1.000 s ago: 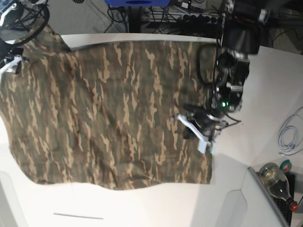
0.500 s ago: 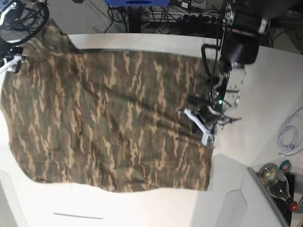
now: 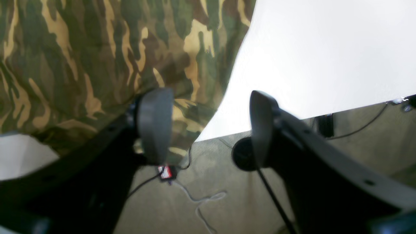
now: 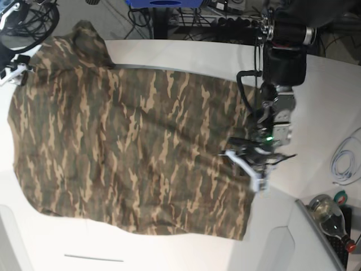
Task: Layout the t-shirt on the table in an organized manner, then fold the t-shirt properly
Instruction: 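Grasp the shirt side with the left gripper and drag it outward, then grasp the shirt edge with both grippers and pull it taut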
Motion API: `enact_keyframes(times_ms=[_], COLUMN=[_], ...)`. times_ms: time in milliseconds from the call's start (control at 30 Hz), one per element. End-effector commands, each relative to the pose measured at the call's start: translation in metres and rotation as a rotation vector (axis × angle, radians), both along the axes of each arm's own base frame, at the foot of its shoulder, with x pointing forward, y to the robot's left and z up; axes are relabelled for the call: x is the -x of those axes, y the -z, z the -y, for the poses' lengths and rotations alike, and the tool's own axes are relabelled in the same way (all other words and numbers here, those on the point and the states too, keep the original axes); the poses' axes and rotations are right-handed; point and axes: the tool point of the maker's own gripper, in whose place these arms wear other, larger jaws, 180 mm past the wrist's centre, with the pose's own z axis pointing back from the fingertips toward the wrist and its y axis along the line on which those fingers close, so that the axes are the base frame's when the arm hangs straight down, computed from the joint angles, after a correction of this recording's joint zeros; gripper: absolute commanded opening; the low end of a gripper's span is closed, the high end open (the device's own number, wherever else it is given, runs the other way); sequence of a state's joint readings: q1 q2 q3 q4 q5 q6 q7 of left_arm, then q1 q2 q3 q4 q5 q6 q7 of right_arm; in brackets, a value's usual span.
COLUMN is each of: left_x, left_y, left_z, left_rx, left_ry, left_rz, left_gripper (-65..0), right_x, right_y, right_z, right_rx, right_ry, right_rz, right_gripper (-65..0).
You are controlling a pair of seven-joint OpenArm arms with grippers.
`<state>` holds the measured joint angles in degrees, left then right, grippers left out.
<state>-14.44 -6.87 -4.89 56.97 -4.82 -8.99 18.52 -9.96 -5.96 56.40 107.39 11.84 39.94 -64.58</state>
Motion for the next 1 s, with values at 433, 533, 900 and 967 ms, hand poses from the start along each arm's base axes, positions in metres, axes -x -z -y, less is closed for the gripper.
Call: enact_keyframes(times_ms=[433,533,900,967], left_x=[0.144,0.15,0.145,0.145], left_y=[-0.018,-0.016,-0.017,-0.017], left_z=[-0.11,-0.114,-0.109,-0.11], left_rx=[0.031,0.031,0.04,0.038], left_ry=[-0.045,-0.058,-0.052,-0.051], left_rz=[0.016,0.008,0.015,0.015], left_gripper=[-65.0,-65.0,-65.0,-65.0], right_x=[0.02,0.016,0.035,0.039], right_y=[0.062,0.067,0.085,0.09], right_z=[0.0,-0.003,-0.029,-0.04], right_rx=[-0.293,-0.319,-0.367,-0.378], right_ry=[0.201,0.209,0.172,0.131], right_rz=[0.044,0.048,-0.027,-0.054], right_gripper=[-15.6,-15.8,-16.2,-16.2])
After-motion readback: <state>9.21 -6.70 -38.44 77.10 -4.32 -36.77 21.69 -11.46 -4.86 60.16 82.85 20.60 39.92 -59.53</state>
